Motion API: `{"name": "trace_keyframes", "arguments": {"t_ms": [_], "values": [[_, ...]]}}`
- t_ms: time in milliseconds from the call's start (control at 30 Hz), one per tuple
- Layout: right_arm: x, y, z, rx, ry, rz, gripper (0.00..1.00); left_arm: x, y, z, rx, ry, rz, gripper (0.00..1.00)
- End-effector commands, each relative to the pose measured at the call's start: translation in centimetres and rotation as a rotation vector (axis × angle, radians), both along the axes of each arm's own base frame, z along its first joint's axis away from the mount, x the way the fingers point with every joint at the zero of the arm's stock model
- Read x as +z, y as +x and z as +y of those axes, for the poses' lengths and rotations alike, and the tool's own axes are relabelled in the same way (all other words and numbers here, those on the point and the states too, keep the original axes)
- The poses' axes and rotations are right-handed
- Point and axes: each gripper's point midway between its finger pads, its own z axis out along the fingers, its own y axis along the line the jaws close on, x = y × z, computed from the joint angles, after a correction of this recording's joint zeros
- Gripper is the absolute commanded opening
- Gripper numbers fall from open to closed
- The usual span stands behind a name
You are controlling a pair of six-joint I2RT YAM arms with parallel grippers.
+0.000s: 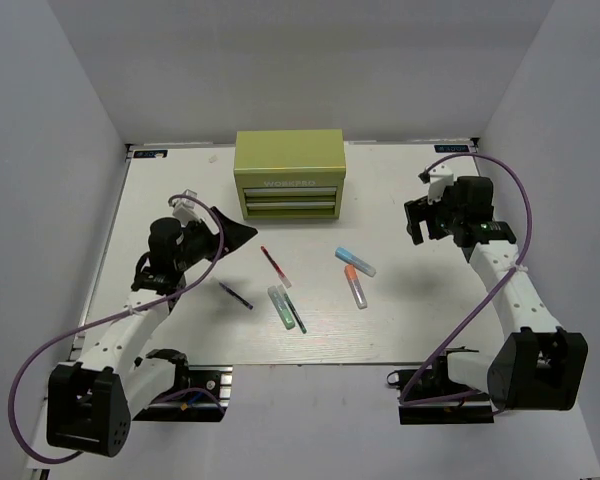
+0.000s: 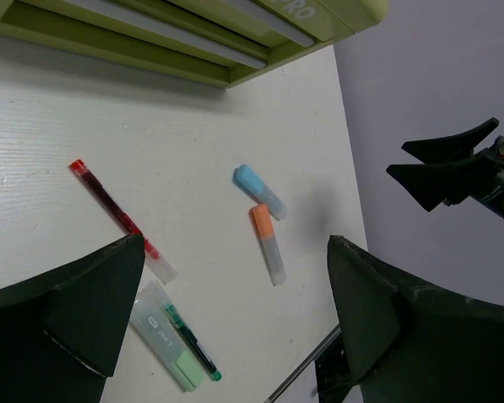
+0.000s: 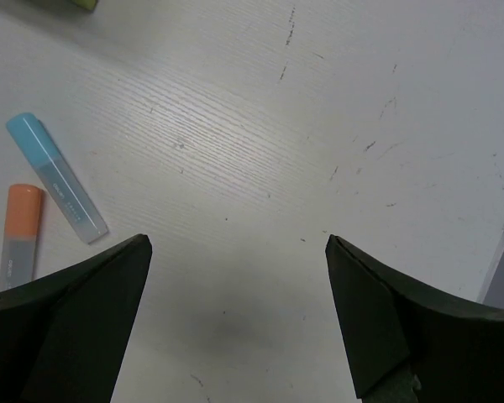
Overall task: Sort the stationery into containers
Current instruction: Open the drawer in the storage box.
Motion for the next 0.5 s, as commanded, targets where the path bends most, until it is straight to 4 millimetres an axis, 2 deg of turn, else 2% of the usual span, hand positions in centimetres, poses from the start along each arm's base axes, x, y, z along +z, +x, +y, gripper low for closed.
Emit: {"name": "trace_keyframes", "arguments": {"t_ms": [0,133,167,233,267,300,367,400,433,467], "values": [[2.4,1.5,0.4,0.015,0.013,-0.052,0.90,1.1,0.6,-0.9,0.000,-0.045,-0.033,1.00],[4.0,0.8,1.9,0.201,-0.025,-0.105,0.90,0.2,0.7,-2.2,-0.005,-0.048,-0.003,1.00],[4.4,0.2,3.5,0.321,-0.004,-0.127,0.90,0.4,0.8,-2.5,-0.003,-0.053,0.001,1.00],[5.6,-0.2,4.4,0.388,-0.007,-0.170,0.90,0.1,1.2,-3.2,-0.011,-0.056,0.014,1.00],[6.5,-0.6,5.6,0.466,0.024,-0.201,0.90,0.1,1.7,-3.2,0.004,-0.051,0.015,0.98],[7.3,-0.6,6.0,0.495,0.031,-0.230,0.86,0.1,1.8,-3.7,-0.002,-0.060,0.011,0.95],[9.0,-1.2,7.6,0.603,0.043,-0.309,0.55,-0.3,2.7,-4.2,0.013,-0.072,0.036,0.77],[9.5,-1.4,8.4,0.650,0.053,-0.338,0.43,-0.6,2.9,-4.6,0.019,-0.074,0.039,0.69],[10.0,-1.5,9.2,0.692,0.042,-0.364,0.34,-0.7,3.1,-5.1,0.021,-0.082,0.055,0.52],[10.8,-1.5,10.0,0.736,0.038,-0.399,0.34,-1.2,3.9,-5.2,0.038,-0.083,0.073,0.45]]}}
